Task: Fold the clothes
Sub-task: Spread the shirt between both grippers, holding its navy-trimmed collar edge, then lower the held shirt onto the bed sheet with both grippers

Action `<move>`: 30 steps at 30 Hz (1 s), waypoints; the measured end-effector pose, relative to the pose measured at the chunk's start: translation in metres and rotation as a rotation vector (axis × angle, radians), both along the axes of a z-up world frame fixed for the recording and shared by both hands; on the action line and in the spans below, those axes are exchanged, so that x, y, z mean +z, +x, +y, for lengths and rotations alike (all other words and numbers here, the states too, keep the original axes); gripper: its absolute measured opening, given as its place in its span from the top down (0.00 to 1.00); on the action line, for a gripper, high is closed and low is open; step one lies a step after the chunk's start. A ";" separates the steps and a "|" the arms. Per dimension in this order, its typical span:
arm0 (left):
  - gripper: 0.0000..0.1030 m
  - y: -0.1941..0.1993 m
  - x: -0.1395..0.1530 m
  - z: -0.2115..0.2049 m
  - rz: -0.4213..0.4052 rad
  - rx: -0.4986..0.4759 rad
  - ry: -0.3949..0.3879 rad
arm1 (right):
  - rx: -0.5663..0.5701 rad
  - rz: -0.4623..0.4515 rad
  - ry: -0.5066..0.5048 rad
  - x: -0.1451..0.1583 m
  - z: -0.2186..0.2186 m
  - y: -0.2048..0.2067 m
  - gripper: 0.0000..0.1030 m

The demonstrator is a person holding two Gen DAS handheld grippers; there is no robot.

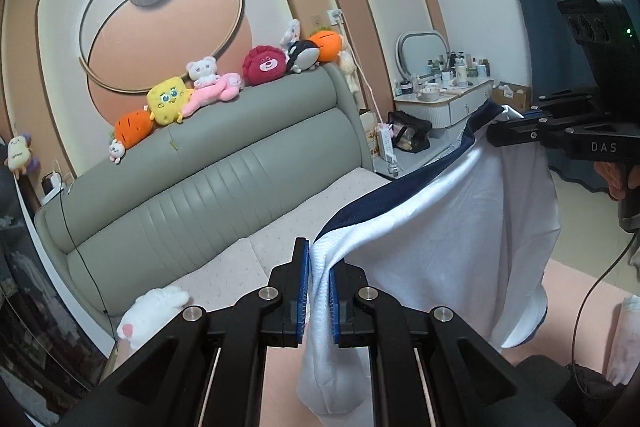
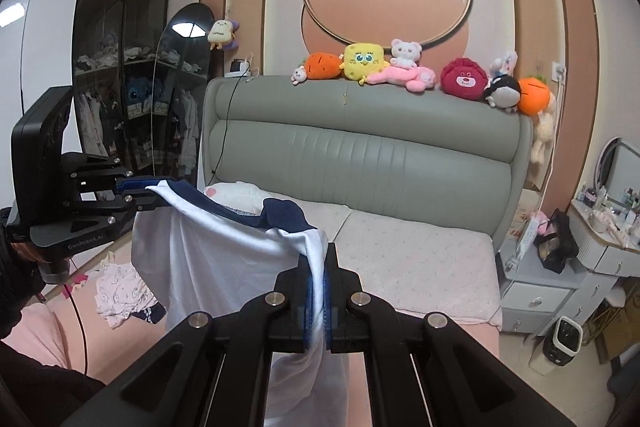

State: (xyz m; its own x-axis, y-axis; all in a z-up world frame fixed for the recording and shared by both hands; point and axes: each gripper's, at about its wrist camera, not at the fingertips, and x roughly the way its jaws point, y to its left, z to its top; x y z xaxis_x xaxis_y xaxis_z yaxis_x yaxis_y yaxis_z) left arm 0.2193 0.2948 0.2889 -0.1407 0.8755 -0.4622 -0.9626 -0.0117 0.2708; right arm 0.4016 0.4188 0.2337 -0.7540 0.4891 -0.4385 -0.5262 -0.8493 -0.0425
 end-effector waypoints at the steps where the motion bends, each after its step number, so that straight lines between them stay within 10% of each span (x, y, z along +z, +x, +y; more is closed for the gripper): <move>1: 0.93 0.003 0.003 -0.002 -0.001 -0.004 0.000 | 0.002 -0.004 0.005 0.001 -0.004 0.003 0.99; 14: 0.93 0.002 -0.003 0.003 0.014 -0.021 -0.085 | 0.038 -0.078 0.000 -0.028 -0.005 -0.016 0.99; 30: 0.93 -0.121 -0.209 0.171 -0.207 0.099 -0.451 | -0.035 -0.284 -0.262 -0.207 0.170 -0.153 0.99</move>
